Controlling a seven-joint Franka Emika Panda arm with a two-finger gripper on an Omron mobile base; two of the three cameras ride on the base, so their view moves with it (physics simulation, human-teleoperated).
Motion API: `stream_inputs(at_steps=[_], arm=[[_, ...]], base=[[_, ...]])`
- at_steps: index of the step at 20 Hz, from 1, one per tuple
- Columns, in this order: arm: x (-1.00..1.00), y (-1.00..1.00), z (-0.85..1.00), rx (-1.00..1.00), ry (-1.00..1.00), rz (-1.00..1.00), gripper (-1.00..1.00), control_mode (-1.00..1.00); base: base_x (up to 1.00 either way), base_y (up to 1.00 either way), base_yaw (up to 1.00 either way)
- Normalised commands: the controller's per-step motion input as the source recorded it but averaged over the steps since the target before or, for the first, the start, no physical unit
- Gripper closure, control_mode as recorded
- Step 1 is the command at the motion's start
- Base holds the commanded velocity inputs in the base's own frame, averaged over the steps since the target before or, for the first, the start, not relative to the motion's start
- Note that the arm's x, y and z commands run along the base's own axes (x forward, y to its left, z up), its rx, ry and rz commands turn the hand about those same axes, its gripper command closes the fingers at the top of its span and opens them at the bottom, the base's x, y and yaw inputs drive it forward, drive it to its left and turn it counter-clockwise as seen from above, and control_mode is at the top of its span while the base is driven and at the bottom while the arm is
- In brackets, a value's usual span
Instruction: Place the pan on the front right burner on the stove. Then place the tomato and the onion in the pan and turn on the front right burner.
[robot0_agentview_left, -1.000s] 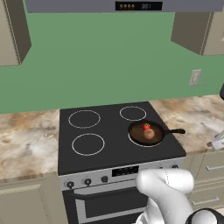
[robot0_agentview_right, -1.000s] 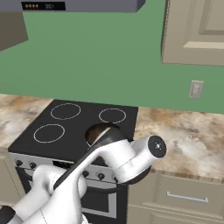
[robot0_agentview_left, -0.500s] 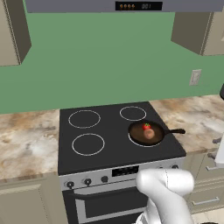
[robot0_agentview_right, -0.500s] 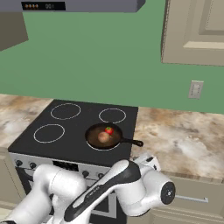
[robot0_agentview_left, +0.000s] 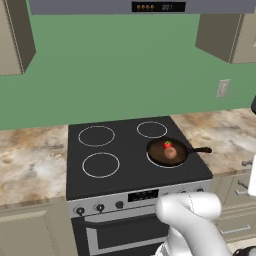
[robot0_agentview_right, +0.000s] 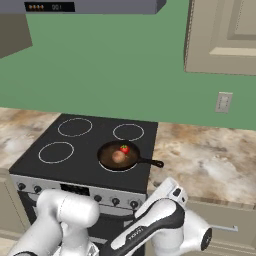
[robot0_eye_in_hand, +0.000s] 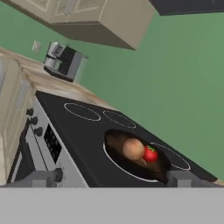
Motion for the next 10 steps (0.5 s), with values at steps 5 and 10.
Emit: stream_inputs(at_steps=[5,10], arm=[[0.0,0.3,-0.29,0.05,0.01,-0.03,-1.0,-1.0],[0.05,0.22,-0.41,0.13,0.05,-0.14,-1.0,-1.0]], base=[[0.0,0.0,0.0],[0.0,0.0,0.0]])
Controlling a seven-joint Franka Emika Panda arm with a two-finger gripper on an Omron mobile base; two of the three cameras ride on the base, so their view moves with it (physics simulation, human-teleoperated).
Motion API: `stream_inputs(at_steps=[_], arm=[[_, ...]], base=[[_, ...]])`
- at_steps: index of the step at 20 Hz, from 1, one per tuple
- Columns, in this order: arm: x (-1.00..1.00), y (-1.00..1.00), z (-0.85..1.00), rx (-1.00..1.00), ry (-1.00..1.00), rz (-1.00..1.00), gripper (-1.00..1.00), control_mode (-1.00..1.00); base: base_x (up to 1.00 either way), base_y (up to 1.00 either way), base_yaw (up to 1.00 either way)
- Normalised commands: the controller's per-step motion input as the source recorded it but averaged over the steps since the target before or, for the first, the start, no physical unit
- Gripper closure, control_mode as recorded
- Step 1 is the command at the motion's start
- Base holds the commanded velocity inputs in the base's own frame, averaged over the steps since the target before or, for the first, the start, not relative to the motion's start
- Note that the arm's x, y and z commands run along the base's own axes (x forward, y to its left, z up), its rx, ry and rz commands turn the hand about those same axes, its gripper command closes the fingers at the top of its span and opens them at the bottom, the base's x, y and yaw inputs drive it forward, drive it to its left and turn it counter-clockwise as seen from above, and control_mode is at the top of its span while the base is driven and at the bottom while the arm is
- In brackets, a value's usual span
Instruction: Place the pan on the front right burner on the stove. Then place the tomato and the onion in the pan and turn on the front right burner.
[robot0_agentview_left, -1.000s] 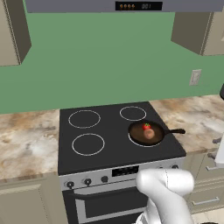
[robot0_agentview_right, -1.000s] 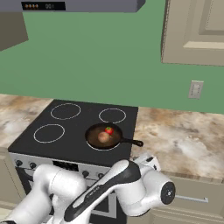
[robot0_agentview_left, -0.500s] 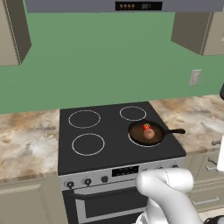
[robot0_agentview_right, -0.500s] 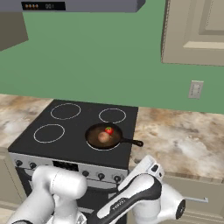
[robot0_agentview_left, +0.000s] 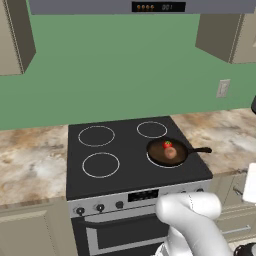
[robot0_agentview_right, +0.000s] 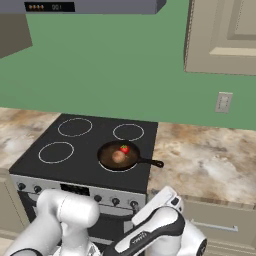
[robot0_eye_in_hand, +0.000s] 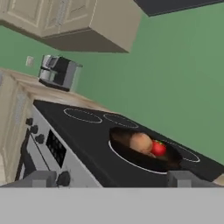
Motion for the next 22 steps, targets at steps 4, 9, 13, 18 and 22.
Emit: stream_inputs(at_steps=[4,9,13,18,22], arm=[[0.0,0.12,-0.35,0.22,0.0,-0.19,-1.0,-1.0],[0.0,0.02,-0.12,0.19,0.0,-0.2,-1.0,-1.0],[0.17,0.0,-0.08,0.13,0.0,-0.15,-1.0,-1.0],[0.21,0.0,-0.19,0.02,0.0,-0.06,-1.0,-1.0],[0.05,0.0,-0.41,0.0,0.0,0.0,-1.0,-1.0]], base=[[0.0,0.0,0.0],[0.0,0.0,0.0],[0.0,0.0,0.0],[0.0,0.0,0.0],[0.0,0.0,0.0]])
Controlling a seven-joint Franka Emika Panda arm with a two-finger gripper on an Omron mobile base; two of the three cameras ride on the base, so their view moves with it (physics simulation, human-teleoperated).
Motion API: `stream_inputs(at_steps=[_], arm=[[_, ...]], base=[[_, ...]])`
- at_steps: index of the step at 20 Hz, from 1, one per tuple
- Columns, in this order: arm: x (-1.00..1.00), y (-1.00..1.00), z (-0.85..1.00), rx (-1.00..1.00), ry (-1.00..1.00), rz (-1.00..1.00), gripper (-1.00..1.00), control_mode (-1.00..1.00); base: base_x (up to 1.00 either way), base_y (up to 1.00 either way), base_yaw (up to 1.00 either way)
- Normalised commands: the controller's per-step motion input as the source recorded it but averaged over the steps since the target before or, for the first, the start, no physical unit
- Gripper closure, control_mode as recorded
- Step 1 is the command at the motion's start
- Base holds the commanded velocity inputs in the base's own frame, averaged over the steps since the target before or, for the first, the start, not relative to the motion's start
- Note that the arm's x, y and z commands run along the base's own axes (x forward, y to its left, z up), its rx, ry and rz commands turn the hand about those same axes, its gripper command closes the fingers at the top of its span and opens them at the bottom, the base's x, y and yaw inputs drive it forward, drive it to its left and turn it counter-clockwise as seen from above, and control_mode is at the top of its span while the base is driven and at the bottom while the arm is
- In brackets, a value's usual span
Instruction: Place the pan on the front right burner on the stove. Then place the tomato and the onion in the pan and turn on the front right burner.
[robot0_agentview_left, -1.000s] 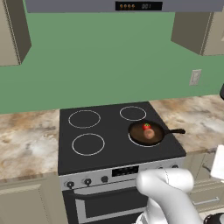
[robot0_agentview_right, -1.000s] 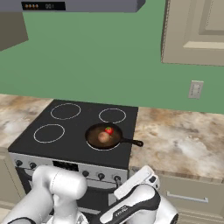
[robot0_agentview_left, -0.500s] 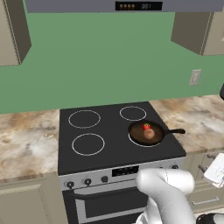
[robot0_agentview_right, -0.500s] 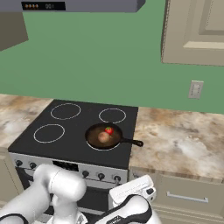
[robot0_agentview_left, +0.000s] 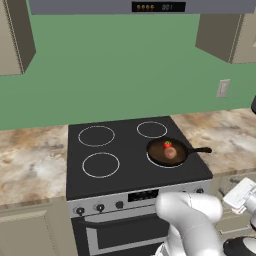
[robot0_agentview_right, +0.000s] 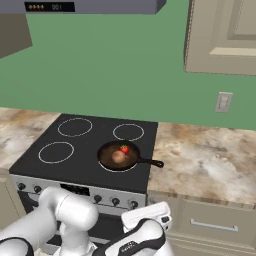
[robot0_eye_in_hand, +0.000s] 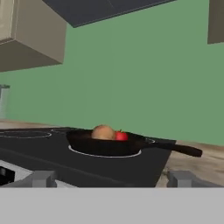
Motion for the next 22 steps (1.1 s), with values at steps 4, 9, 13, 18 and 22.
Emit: stream_inputs(at_steps=[4,9,13,18,22], arm=[[0.0,0.0,-0.4,0.0,0.0,0.0,-1.0,-1.0],[0.03,0.0,-0.3,0.0,-0.04,0.0,-1.0,-1.0],[0.16,0.0,-0.22,0.0,-0.08,0.0,-1.0,-1.0],[0.28,0.0,-0.31,0.0,-0.07,0.0,-1.0,-1.0],[0.33,-0.02,-0.45,0.0,-0.04,0.0,-1.0,-1.0]], base=[[0.0,0.0,0.0],[0.0,0.0,0.0],[0.0,0.0,0.0],[0.0,0.0,0.0],[0.0,0.0,0.0]])
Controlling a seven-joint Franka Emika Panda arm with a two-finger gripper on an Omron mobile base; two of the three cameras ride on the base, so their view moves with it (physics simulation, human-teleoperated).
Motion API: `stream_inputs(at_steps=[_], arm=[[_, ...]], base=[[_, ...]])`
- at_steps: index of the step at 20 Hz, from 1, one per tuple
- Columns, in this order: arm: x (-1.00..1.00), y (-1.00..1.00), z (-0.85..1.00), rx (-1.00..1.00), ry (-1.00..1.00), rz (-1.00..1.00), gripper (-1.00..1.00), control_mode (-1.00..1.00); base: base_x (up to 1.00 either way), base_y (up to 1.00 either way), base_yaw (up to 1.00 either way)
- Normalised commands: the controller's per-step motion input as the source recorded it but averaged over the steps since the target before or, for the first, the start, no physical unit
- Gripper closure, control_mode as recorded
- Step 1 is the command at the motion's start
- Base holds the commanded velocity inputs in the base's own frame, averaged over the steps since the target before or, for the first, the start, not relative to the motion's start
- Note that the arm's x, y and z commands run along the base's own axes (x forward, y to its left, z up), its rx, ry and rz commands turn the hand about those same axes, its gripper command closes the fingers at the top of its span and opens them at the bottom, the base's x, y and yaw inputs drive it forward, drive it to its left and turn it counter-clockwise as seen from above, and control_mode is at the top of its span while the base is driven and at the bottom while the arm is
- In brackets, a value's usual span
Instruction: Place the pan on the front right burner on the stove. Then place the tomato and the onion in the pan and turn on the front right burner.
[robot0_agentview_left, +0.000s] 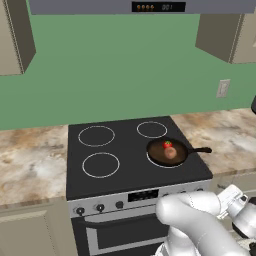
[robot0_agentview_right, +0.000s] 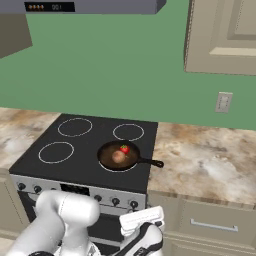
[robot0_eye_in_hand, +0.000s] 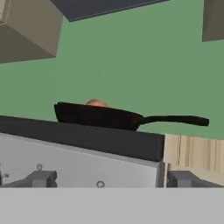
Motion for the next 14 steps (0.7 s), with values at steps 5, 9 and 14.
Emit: stream_inputs(at_steps=[5,9,14], arm=[[0.32,-0.2,-0.53,0.0,-0.01,0.0,-1.0,-1.0],[0.18,-0.25,-0.46,0.0,-0.01,0.0,-1.0,-1.0],[0.07,-0.07,-0.4,0.0,-0.03,0.0,-1.0,-1.0]], base=[[0.0,0.0,0.0],[0.0,0.0,0.0],[0.0,0.0,0.0]])
